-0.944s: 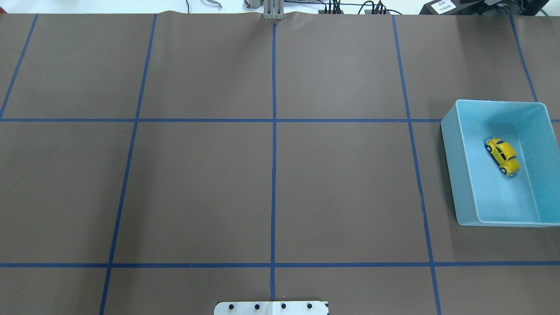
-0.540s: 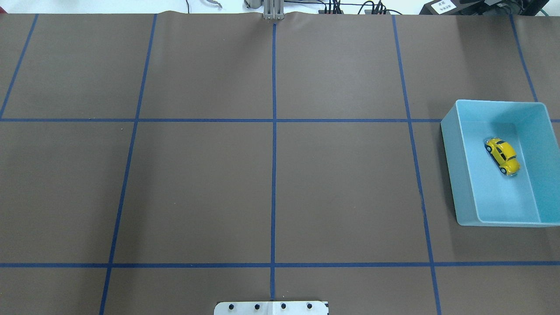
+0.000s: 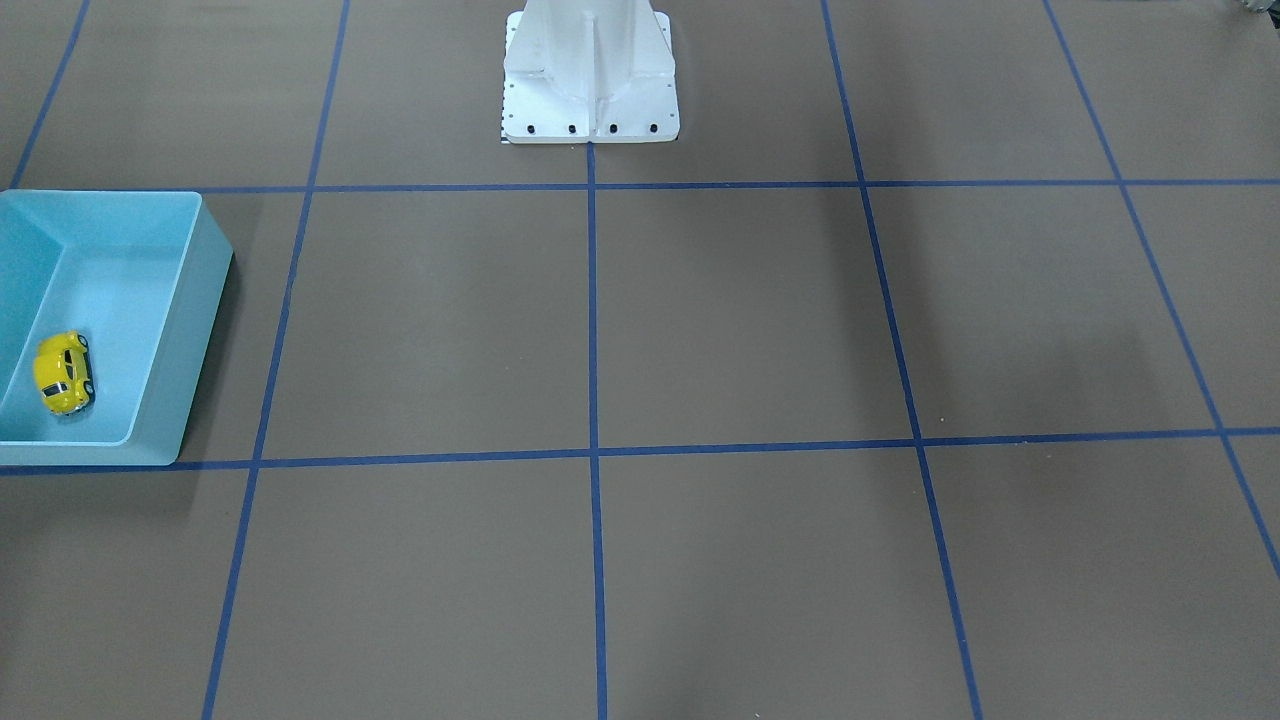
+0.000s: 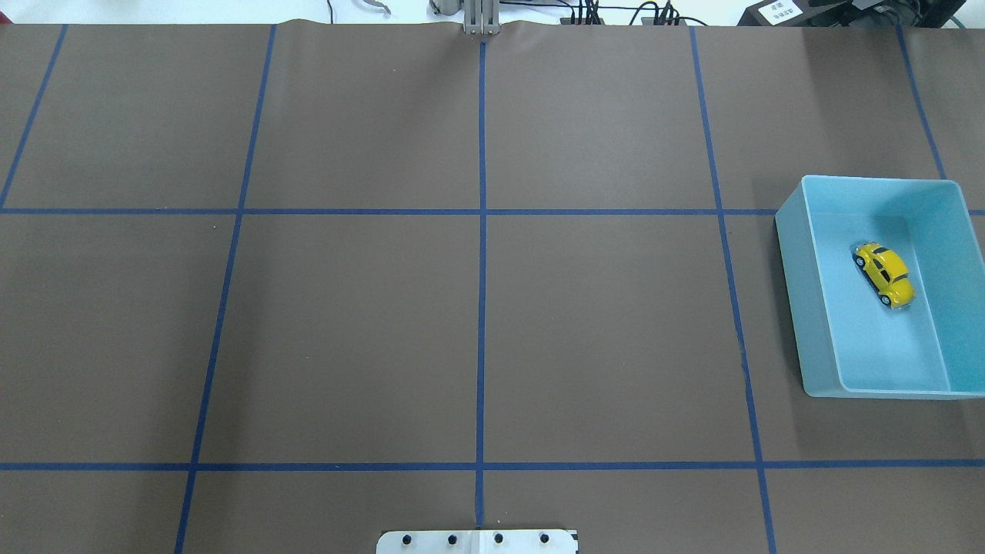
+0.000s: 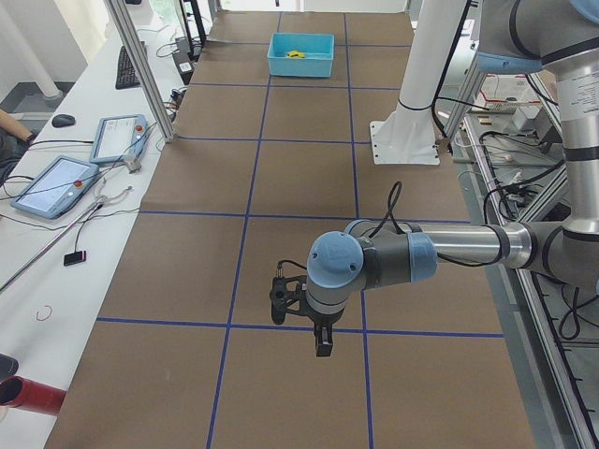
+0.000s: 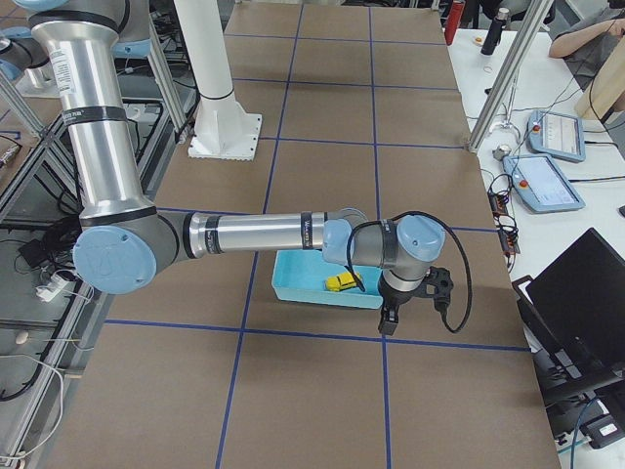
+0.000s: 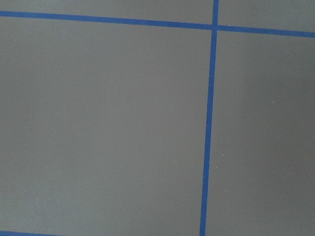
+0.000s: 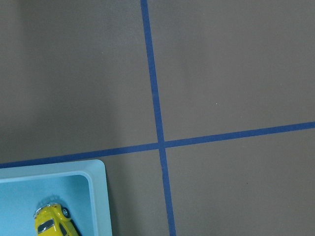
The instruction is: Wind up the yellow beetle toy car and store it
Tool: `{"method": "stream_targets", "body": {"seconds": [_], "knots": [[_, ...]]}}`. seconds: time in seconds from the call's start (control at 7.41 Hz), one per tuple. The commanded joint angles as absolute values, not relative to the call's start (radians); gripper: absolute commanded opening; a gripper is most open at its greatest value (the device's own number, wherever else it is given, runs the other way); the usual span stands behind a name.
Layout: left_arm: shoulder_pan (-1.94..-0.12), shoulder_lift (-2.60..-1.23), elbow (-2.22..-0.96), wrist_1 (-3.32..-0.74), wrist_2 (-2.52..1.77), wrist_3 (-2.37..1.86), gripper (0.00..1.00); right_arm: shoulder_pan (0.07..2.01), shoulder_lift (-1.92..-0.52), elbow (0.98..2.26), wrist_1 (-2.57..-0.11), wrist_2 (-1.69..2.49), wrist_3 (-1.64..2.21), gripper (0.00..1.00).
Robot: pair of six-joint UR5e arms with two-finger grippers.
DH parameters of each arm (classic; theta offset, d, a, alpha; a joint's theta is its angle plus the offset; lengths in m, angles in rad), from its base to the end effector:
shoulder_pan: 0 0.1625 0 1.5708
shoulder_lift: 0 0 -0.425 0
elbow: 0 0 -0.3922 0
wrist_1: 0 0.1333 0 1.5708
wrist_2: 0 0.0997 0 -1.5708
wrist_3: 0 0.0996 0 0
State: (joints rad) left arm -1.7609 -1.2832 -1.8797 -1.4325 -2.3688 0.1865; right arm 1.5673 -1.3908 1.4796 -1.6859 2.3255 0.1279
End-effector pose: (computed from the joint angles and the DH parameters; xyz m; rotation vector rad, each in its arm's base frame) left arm -0.1294 -0.3442 0.6424 0.0404 0.8037 -0.0501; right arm 0.0631 -0.5647 0.6210 -0.0746 -0.7519 0.1284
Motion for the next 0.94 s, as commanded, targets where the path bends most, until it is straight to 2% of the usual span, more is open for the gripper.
{"method": "stream_targets", "body": {"seconds": [0.0, 0.13, 0.81], "knots": [[-1.656, -1.319, -1.826, -1.508, -2.368, 0.181, 1.00, 1.580, -1.402, 1.482, -1.686, 2.326, 0.127, 1.00], [-1.623, -1.391, -1.771, -1.506, -2.370, 0.175, 1.00, 1.585, -1.402, 1.482, -1.686, 2.327, 0.126, 1.00], [-1.623, -1.405, -1.752, -1.508, -2.368, 0.176, 1.00, 1.589, -1.404, 1.480, -1.686, 2.329, 0.127, 1.00]]}}
